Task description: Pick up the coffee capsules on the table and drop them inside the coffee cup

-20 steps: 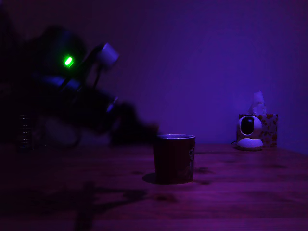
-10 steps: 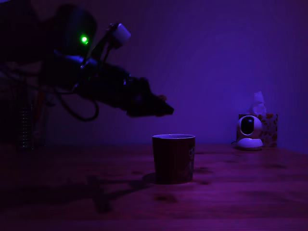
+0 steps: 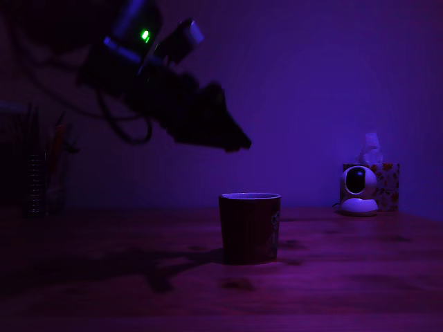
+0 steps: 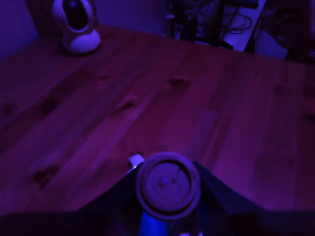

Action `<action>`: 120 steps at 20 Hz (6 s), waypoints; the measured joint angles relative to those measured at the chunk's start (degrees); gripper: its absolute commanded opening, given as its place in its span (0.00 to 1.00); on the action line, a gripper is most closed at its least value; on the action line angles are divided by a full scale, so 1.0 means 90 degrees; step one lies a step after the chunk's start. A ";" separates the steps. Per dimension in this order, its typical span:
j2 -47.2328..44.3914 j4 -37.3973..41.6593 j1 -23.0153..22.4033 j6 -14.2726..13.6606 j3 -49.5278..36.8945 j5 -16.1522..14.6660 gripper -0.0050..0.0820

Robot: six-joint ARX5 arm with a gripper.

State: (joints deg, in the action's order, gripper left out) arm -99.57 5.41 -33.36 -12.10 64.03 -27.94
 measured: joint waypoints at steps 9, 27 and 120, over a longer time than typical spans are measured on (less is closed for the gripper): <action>-0.0032 -0.1785 0.0000 0.0333 0.0891 -0.0002 0.24; -0.1654 -0.3929 -0.0124 0.0350 0.3019 0.0238 0.24; 0.6530 -0.2540 0.2096 0.1501 -0.2880 0.2618 0.04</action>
State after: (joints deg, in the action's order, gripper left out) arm -40.80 -17.45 -14.50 1.41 38.11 -4.38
